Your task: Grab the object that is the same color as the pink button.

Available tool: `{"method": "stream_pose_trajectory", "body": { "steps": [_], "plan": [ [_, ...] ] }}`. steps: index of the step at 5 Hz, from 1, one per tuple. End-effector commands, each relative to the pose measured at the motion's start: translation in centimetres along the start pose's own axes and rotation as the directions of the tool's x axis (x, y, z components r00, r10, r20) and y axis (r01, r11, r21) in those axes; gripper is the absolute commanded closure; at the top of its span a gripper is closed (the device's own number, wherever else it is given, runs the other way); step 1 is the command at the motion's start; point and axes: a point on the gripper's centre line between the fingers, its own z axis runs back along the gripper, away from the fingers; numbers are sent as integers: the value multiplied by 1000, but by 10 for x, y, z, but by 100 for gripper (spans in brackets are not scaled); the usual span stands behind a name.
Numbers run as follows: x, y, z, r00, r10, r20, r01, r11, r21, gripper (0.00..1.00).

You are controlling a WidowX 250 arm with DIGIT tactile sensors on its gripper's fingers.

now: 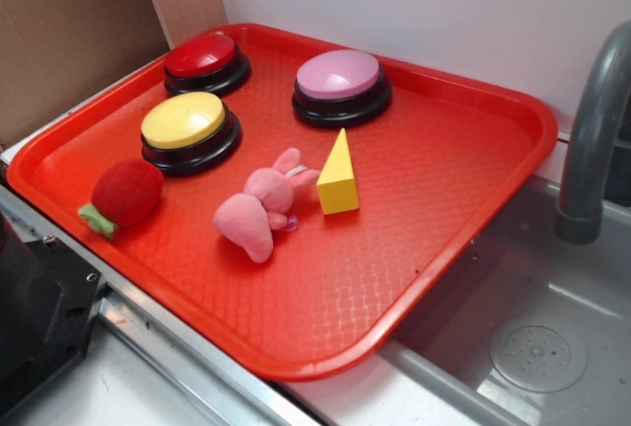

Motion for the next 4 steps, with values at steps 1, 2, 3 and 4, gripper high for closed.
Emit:
{"method": "stream_pose_trajectory", "body": {
  "steps": [1, 2, 3, 4],
  "plan": [
    [0, 0, 0, 1000, 0, 0, 0, 1000, 0, 0],
    [16, -9, -18, 1000, -20, -2, 20, 999, 41, 0],
    [33, -22, -44, 1000, -1, 10, 1, 999, 34, 0],
    [54, -39, -83, 1000, -20, -2, 20, 1000, 11, 0]
  ]
}}
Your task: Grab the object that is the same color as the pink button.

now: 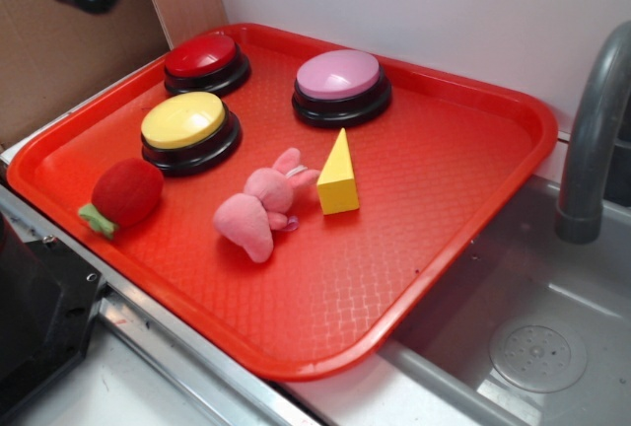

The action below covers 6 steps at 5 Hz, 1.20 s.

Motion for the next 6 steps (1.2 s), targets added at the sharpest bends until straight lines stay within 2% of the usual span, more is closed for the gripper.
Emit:
{"method": "stream_pose_trajectory", "body": {
  "steps": [1, 2, 3, 4, 5, 6],
  "plan": [
    [41, -37, -77, 999, 1, 35, 2, 997, -77, 0],
    [44, -51, -119, 999, -46, 29, 49, 988, -144, 0],
    [35, -54, -145, 999, -30, -21, 26, 990, -140, 0],
    [35, -50, -158, 997, -13, -73, 10, 999, -50, 0],
    [33, -46, -157, 998, 25, -59, -27, 999, -37, 0],
    [34, -48, -155, 996, 42, -80, -41, 999, 6, 100]
  ]
}}
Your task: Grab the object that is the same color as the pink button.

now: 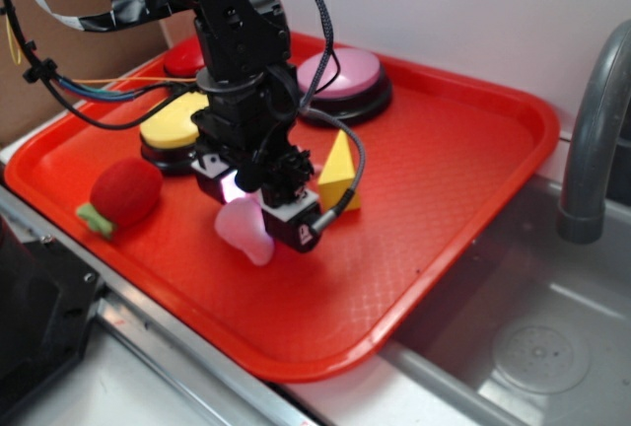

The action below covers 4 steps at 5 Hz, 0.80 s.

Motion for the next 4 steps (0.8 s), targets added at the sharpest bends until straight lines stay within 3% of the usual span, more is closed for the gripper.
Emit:
{"method": "stream_pose_trajectory", "body": {
  "steps": [1, 2, 4],
  "plan": [
    [11, -9, 16, 998, -55, 39, 55, 998, 3, 100],
    [19, -3, 27, 998, -55, 42, 54, 998, 16, 100],
    [39, 23, 111, 991, 28, 134, -26, 999, -21, 100]
  ]
}}
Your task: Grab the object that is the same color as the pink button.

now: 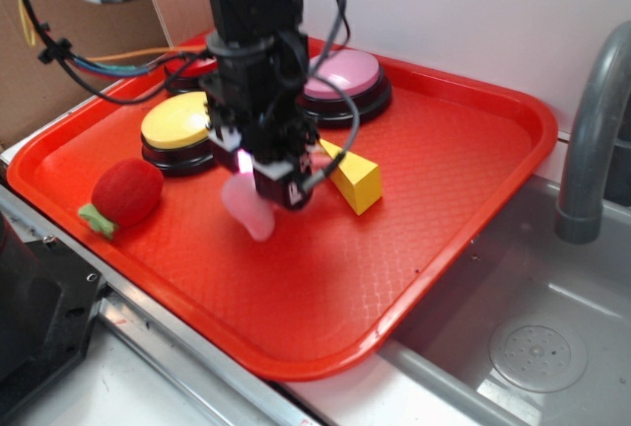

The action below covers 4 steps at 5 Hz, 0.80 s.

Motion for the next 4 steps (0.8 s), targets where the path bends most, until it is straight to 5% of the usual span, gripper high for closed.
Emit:
{"method": "stream_pose_trajectory", "body": {
  "steps": [1, 3, 4],
  "plan": [
    [14, 42, 115, 982, 128, 137, -123, 991, -48, 100],
    [-3, 74, 149, 970, 174, 171, -170, 985, -35, 100],
    [-11, 75, 145, 983, 164, 88, -167, 986, 28, 100]
  ]
}}
